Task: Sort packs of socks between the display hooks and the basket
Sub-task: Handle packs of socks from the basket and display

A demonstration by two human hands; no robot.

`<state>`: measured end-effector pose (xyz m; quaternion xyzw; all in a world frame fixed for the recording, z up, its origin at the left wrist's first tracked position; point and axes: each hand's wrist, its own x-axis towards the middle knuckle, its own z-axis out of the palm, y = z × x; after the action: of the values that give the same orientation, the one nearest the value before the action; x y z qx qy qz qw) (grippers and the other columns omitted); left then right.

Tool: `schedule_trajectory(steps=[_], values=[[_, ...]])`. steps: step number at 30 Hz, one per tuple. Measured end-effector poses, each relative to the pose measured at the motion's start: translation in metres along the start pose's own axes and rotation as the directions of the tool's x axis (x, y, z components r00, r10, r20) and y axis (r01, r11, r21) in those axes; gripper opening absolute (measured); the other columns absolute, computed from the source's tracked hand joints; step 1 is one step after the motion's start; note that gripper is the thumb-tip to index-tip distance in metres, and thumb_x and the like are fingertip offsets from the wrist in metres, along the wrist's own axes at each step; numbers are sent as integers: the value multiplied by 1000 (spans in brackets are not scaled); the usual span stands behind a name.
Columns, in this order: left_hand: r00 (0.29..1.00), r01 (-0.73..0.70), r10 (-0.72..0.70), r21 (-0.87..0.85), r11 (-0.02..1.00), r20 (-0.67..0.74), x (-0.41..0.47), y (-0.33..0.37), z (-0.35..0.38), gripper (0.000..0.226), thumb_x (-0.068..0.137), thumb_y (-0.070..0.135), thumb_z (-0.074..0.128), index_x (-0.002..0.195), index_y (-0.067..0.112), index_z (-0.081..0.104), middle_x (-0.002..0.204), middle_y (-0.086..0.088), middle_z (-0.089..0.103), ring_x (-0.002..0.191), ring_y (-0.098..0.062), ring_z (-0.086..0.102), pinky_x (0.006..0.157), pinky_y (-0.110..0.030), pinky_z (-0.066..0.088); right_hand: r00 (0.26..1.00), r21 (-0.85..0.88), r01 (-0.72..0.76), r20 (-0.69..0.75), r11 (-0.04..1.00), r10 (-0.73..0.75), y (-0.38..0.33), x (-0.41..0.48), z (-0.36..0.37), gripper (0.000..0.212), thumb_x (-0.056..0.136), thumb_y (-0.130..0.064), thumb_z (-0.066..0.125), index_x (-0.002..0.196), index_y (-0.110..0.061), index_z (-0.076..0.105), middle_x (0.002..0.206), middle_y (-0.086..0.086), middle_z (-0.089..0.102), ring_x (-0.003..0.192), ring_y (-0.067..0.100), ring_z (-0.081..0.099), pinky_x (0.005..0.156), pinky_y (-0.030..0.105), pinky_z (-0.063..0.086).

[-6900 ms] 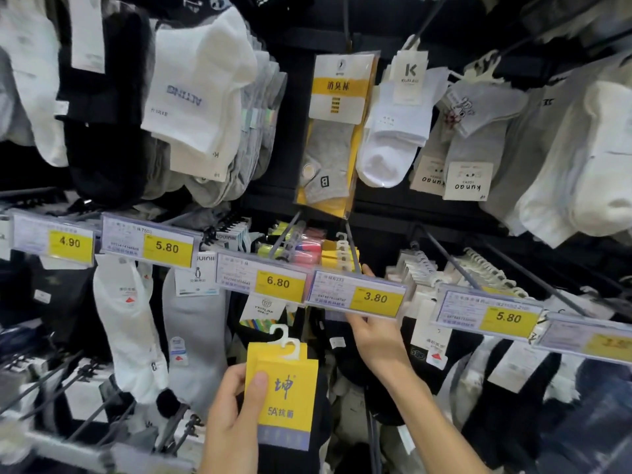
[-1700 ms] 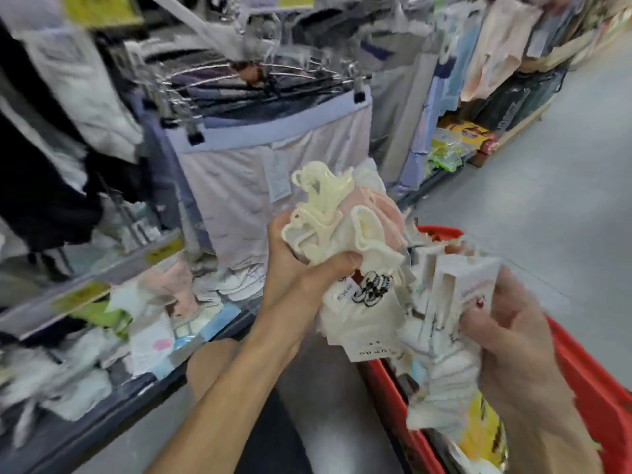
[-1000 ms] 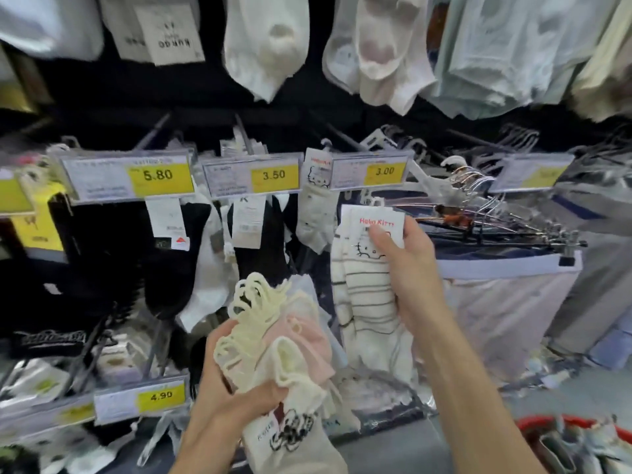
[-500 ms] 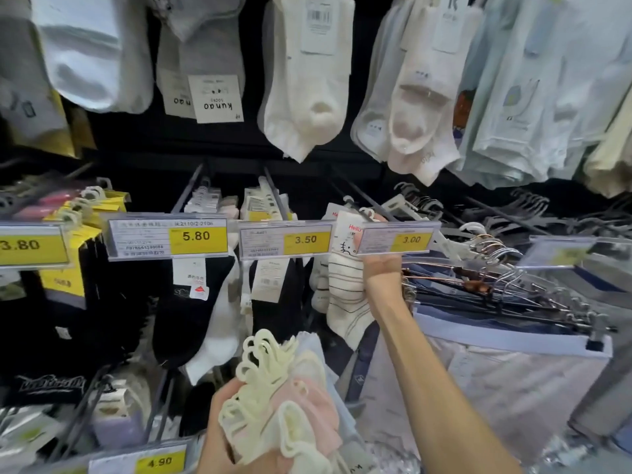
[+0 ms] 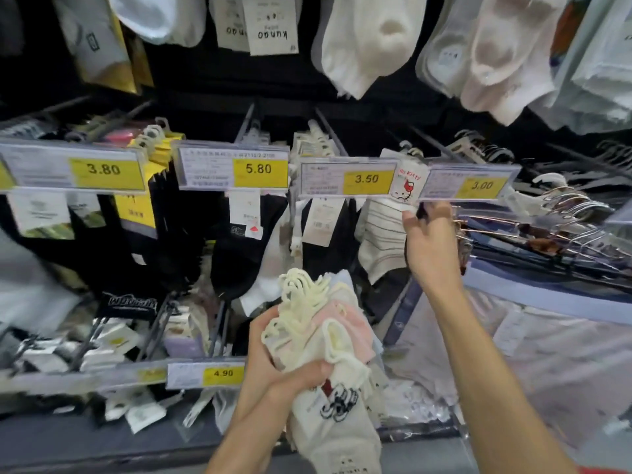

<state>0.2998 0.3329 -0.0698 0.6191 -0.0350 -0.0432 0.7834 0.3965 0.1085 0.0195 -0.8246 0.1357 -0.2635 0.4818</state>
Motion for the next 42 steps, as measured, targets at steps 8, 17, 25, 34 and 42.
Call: schedule_trajectory(steps=[8, 17, 25, 34, 42], values=[[998, -62, 63, -18, 998, 22, -12, 13, -1, 85, 56, 18, 87, 125, 39, 44, 112, 15, 72, 103, -8, 71, 74, -17, 57, 915, 142, 239, 300, 961, -271, -14, -172, -2, 61, 77, -59, 66, 134, -47, 48, 137, -31, 41, 130, -11, 40, 95, 5, 38], [988, -10, 24, -92, 996, 154, -22, 26, -23, 83, 64, 38, 80, 132, 50, 35, 118, 21, 69, 108, -3, 68, 77, -16, 56, 928, 331, 121, 298, 936, -225, -22, -173, 8, 45, 85, -32, 72, 123, -51, 58, 128, -25, 57, 120, -6, 55, 91, 7, 44], [997, -44, 51, -115, 992, 61, -10, 28, -31, 53, 77, 8, 67, 123, 29, 49, 100, 8, 76, 88, 0, 73, 68, -13, 55, 942, 318, 112, 268, 942, -202, -25, -176, 13, 41, 84, -48, 67, 123, -49, 56, 122, -28, 56, 114, -8, 56, 86, 5, 43], [997, -12, 24, -150, 989, 80, -21, 53, -30, 52, 61, 48, 85, 106, 55, 60, 115, 13, 72, 107, -14, 71, 74, -23, 58, 913, 279, 171, 317, 945, -259, -45, -168, 1, 44, 72, -56, 70, 111, -56, 50, 118, -24, 55, 111, -5, 58, 81, 8, 47], [984, -134, 142, -85, 987, 106, -17, 79, -32, 100, 50, 54, 91, 130, 12, 48, 105, -19, 69, 78, -8, 75, 60, -15, 55, 910, 351, 107, 342, 930, -233, -58, -162, -3, 47, 69, -71, 71, 106, -46, 53, 105, -16, 67, 94, 3, 66, 74, 27, 51]])
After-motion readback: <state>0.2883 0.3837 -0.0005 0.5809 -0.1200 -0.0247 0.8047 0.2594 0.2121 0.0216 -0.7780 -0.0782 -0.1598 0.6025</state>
